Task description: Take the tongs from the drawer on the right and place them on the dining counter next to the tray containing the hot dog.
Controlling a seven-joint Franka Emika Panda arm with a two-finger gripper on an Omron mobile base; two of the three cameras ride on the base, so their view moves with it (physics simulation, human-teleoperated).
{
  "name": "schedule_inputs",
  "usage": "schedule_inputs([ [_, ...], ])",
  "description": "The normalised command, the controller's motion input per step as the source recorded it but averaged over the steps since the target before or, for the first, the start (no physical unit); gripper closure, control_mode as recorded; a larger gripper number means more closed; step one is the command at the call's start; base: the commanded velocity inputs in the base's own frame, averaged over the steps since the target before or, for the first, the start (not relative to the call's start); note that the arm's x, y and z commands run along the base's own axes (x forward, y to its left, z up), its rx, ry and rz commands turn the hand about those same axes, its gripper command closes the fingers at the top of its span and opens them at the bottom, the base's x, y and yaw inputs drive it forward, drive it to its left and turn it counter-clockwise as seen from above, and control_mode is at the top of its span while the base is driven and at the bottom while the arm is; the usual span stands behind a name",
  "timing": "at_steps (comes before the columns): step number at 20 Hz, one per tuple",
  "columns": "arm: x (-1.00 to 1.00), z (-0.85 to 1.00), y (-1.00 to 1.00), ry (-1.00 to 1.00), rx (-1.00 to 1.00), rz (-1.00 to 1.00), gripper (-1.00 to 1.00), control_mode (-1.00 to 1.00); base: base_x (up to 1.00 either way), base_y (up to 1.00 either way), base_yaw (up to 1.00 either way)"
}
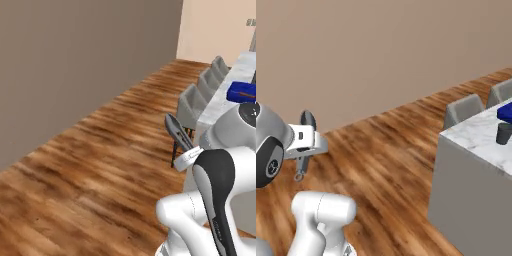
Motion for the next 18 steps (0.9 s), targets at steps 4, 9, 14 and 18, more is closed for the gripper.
schedule_inputs([
  [4,0.00,0.00,0.00,0.00,0.00,0.00,1.00,1.00,0.61,0.79,-0.65],
  [9,0.00,0.00,0.00,0.00,0.00,0.00,1.00,1.00,0.65,0.82,-0.64],
  [14,0.00,0.00,0.00,0.00,0.00,0.00,1.00,1.00,0.70,0.87,-0.61],
  [18,0.00,0.00,0.00,0.00,0.00,0.00,1.00,1.00,0.77,0.94,-0.56],
])
